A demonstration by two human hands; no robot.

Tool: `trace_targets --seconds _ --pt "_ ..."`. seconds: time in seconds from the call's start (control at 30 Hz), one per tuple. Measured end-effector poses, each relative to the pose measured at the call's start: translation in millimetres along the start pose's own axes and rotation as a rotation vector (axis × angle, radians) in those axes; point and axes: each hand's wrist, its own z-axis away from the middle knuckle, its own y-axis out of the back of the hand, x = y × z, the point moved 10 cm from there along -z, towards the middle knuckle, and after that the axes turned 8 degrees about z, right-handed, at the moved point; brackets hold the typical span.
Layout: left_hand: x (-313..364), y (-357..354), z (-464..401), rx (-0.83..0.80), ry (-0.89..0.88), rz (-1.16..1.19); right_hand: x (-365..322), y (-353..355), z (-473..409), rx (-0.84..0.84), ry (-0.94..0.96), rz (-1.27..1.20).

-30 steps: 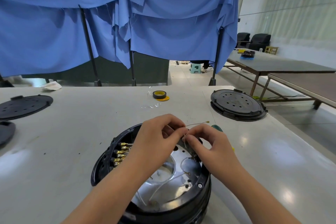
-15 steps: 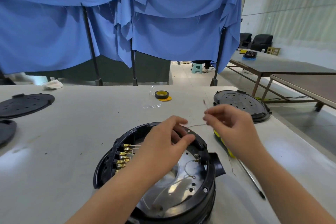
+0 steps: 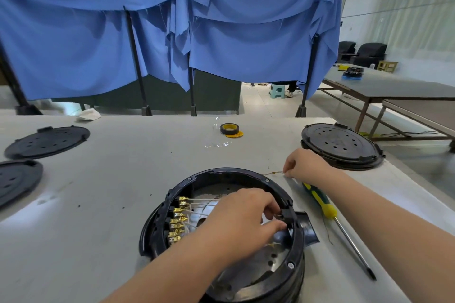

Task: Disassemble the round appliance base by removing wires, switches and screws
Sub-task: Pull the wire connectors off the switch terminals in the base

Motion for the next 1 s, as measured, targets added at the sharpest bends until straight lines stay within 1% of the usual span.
trace_targets --seconds 0.13,0.23,0.3,0.43,0.5,0.57,0.67,0.8,0.9,1.0 --pt "-1.2 -0.3 0.2 -0.005 0.008 -0.001 0.5 -5.4 -8.8 0.024 -0.009 -0.018" --pt "-2.6 0.5 0.4 0.007 0.016 -0.016 1.1 -1.4 -4.5 0.076 0.003 -0.02" --pt "-3.7 2.9 0.7 0.027 0.023 -0.031 -3.6 7.9 6.6 0.137 0.023 -0.063" --pt "-5.3 3.7 1.1 0.03 0.037 -0.026 -28.2 33.3 53.6 0.25 0.085 -0.33" --pt "-5.3 1.9 0.8 0.018 0.041 -0.009 -39.3 37.1 81.0 0.254 0.102 -0.486" --pt "-6.6 2.3 0.9 0.023 0.05 0.012 -46.6 32.3 101.9 0.232 0.093 -0.59" --pt "-10.9 0.0 1.7 -0.003 0.076 0.056 -50.7 19.1 117.9 0.227 0.062 -0.675" --pt "-13.4 -3.4 1.2 -0.034 0.084 0.08 -50.4 6.9 122.7 0.262 0.072 -0.755" --pt "-13.8 -6.8 1.3 -0.066 0.081 0.097 -46.9 1.4 124.9 0.285 0.074 -0.888" --pt "-20.8 -7.2 1.3 -0.075 0.136 0.166 -44.7 0.0 126.8 0.31 0.072 -0.944"
